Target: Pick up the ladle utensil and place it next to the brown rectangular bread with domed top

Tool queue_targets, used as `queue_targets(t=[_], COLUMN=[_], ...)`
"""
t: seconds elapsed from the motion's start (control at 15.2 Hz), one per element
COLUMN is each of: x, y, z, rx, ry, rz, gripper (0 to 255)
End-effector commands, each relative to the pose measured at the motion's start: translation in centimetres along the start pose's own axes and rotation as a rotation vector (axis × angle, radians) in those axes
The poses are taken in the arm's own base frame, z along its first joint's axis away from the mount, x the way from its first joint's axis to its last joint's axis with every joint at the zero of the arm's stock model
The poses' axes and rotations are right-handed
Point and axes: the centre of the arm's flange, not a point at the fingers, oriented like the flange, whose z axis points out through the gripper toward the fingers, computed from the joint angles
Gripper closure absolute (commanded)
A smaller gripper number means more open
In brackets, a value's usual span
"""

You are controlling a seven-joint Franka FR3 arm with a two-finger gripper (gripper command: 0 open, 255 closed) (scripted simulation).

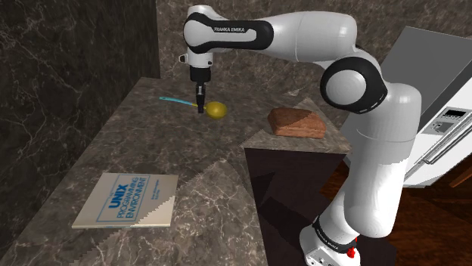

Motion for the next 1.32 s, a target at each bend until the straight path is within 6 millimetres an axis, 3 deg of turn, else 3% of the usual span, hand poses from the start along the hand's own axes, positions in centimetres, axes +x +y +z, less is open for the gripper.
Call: queue_targets(t=[0.0, 0.4, 1.25], x=[-0.1, -0.3, -15.9], y=[-0.2, -0.7, 6.5], z=[-1.0, -4.0, -4.1], rx=[0.000, 0.000, 0.000], ry=[0.000, 0.000, 0.000], rz=[0.000, 0.000, 0.000], gripper=[255, 255, 255])
